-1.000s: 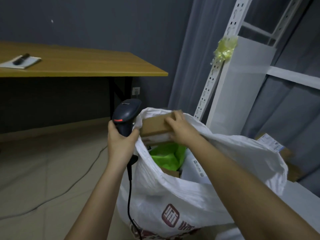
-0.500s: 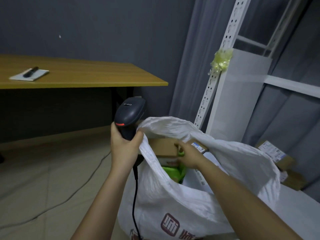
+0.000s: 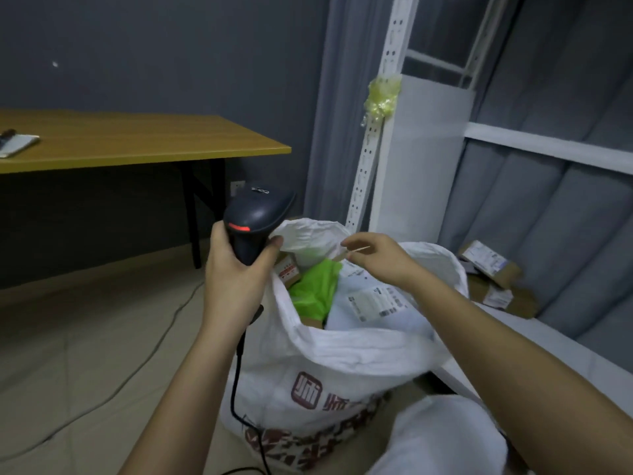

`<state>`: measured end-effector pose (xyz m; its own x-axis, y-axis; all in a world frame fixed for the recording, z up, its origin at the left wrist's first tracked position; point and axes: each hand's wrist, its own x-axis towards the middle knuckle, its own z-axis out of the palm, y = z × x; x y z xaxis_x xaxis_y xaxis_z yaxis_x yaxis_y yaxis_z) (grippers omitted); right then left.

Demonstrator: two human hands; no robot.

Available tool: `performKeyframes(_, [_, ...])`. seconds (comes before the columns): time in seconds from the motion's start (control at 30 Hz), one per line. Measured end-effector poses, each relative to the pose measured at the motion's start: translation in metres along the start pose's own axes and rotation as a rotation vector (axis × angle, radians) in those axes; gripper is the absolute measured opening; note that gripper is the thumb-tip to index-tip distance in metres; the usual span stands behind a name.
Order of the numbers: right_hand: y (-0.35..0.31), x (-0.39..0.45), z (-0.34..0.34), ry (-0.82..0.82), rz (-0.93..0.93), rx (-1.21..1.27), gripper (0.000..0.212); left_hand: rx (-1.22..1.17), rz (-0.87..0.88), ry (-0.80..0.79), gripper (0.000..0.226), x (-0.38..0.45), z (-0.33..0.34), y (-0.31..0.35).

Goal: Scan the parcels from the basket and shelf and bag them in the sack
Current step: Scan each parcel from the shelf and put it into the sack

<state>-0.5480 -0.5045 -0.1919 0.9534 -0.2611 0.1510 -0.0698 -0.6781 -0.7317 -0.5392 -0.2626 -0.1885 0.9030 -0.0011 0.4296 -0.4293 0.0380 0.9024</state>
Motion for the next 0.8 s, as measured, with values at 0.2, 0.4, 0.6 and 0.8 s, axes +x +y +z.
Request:
performKeyframes(0.2, [0.002,-0.076,-0.063,0.249,-0.012,0.013,0.022,-0.085,0.026,-0.228,0.031,-0.057,0.049,0.048])
performKeyframes(0.4, [0.059,-0.143,-0.120,0.396,0.181,0.148,0.015,-0.136,-0.032,-0.503,0.029,-0.110,0.137,0.068])
performKeyframes(0.6, [0.138,-0.201,-0.168,0.601,0.384,0.296,0.017,-0.108,-0.107,-0.709,0.037,-0.136,0.248,0.051])
performKeyframes(0.8, [0.234,-0.225,-0.181,0.757,0.611,0.437,0.018,-0.051,-0.206,-0.809,0.037,-0.148,0.358,-0.005])
